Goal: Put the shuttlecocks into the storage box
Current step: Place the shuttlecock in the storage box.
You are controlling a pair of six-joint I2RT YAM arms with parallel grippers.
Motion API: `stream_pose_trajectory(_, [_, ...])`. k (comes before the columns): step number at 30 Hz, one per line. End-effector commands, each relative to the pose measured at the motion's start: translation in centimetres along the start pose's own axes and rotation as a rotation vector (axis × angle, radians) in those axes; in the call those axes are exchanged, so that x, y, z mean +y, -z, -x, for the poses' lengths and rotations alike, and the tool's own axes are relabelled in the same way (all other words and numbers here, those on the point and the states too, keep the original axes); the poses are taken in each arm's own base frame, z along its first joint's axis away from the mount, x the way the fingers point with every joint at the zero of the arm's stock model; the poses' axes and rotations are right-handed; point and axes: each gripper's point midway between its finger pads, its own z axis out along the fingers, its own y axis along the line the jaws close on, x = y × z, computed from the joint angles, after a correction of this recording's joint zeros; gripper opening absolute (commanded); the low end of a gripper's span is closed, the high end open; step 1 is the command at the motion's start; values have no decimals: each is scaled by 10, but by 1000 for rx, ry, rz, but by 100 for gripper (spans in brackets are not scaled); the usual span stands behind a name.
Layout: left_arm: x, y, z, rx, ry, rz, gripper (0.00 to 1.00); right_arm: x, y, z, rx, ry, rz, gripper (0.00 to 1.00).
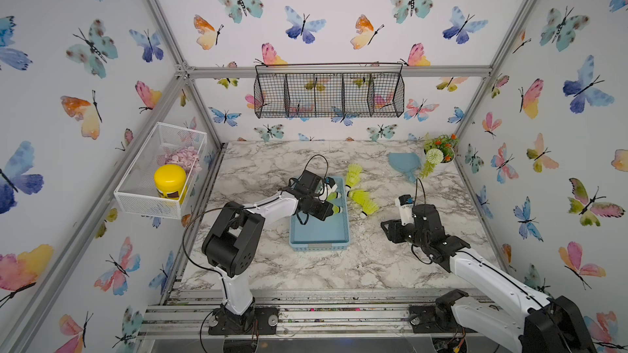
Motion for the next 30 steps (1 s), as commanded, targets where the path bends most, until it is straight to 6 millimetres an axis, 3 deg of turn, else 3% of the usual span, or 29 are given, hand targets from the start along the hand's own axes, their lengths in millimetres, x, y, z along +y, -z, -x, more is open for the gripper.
stream_pose_trajectory(1, [3,-5,-1,10,-1,-12,0,0,-3,-8,23,-7,12,52])
stream_pose_trajectory(9, [12,-12,-3,29,4,9,0,0,-3,-9,25,-6,12,52])
stream_pose_trajectory(15, [18,-12,0,25,0,43,32,0,-2,-9,24,-7,9,52])
stream_pose_trajectory(30, [21,5,12,-29,-11,105,51,-3,-4,-11,29,-20,-3,53])
